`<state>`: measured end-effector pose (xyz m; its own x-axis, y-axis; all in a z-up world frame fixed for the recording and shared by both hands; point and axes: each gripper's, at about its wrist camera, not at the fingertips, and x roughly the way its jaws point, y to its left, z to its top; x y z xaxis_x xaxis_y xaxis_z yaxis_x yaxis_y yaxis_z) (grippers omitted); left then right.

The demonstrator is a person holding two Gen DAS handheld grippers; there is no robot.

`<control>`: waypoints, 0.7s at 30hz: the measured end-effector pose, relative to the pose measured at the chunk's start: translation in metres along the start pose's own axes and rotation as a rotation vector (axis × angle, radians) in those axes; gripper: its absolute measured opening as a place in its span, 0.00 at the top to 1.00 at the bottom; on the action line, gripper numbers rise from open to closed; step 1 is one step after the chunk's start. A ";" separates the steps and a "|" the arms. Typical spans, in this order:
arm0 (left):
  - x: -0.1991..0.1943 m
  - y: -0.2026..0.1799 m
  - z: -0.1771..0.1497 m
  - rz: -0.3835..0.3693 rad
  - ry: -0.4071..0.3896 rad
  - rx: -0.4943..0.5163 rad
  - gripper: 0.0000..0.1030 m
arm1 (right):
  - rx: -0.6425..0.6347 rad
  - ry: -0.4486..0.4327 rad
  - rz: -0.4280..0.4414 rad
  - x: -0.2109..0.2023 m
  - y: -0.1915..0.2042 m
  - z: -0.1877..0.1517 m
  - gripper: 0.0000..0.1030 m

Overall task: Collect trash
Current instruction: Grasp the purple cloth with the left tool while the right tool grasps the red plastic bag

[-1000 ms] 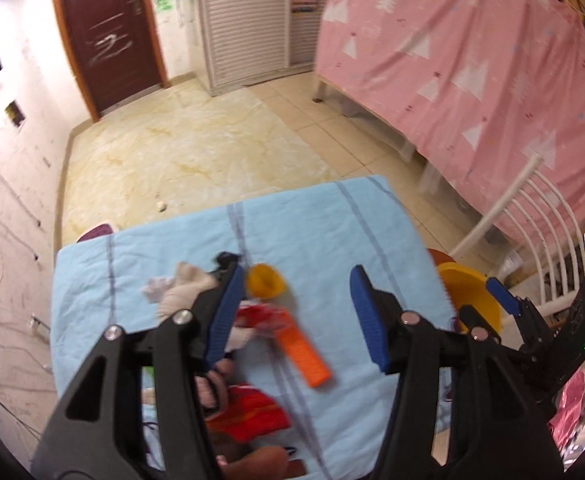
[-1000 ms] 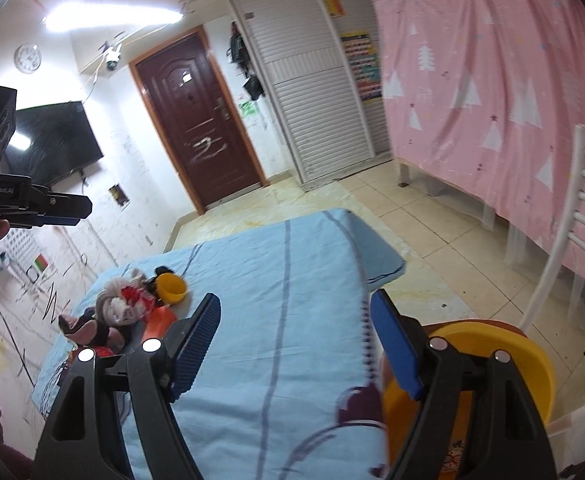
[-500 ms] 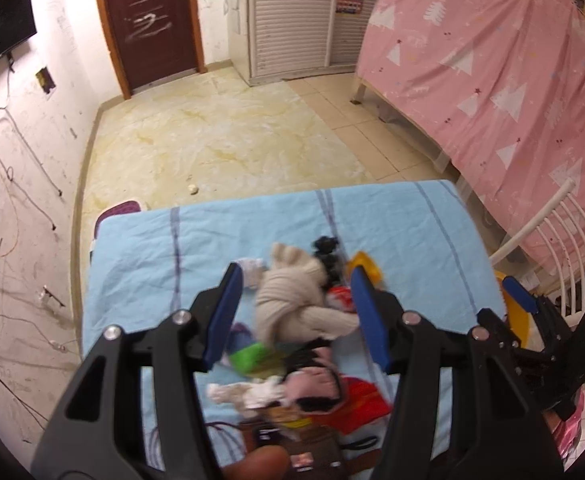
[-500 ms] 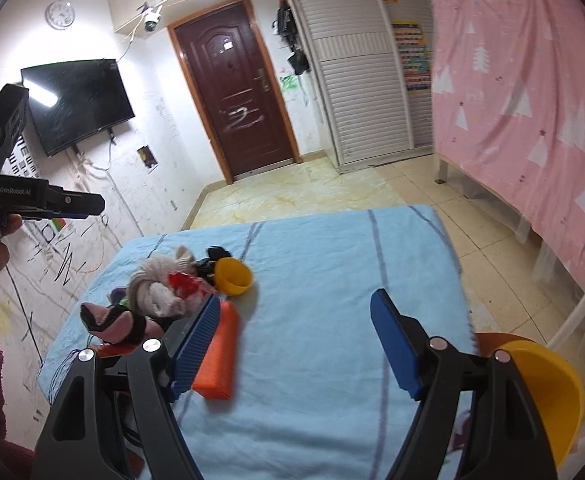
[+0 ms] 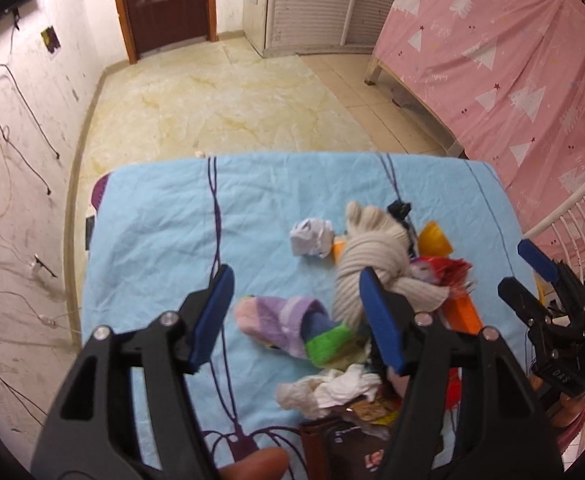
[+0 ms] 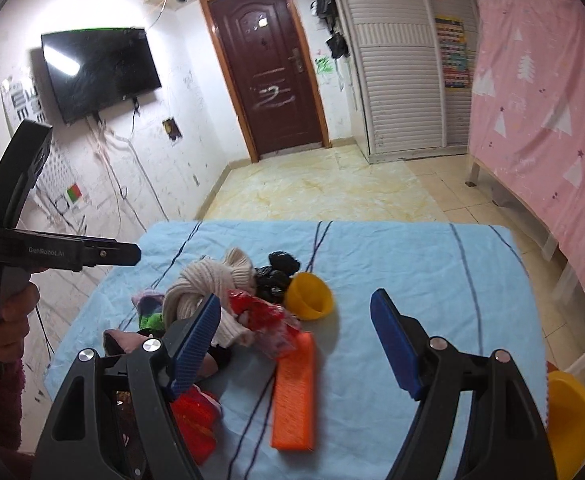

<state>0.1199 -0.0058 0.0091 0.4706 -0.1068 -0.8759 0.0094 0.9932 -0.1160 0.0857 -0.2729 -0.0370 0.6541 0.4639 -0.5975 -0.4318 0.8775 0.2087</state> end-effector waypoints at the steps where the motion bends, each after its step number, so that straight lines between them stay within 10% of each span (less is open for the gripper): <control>1: 0.005 0.003 -0.001 -0.005 0.009 -0.002 0.40 | -0.014 0.008 -0.010 0.005 0.006 0.001 0.31; 11: 0.049 0.017 -0.016 -0.049 0.095 -0.025 0.40 | -0.108 0.062 -0.062 0.038 0.036 0.001 0.34; 17: 0.061 0.021 -0.022 -0.086 0.118 -0.045 0.40 | -0.128 0.095 -0.074 0.055 0.044 0.001 0.55; 21: 0.063 0.021 -0.026 -0.093 0.116 -0.040 0.64 | -0.145 0.121 -0.074 0.066 0.046 -0.002 0.70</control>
<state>0.1271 0.0066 -0.0603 0.3644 -0.2048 -0.9084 0.0116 0.9764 -0.2155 0.1072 -0.2023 -0.0684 0.6115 0.3729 -0.6978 -0.4758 0.8780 0.0522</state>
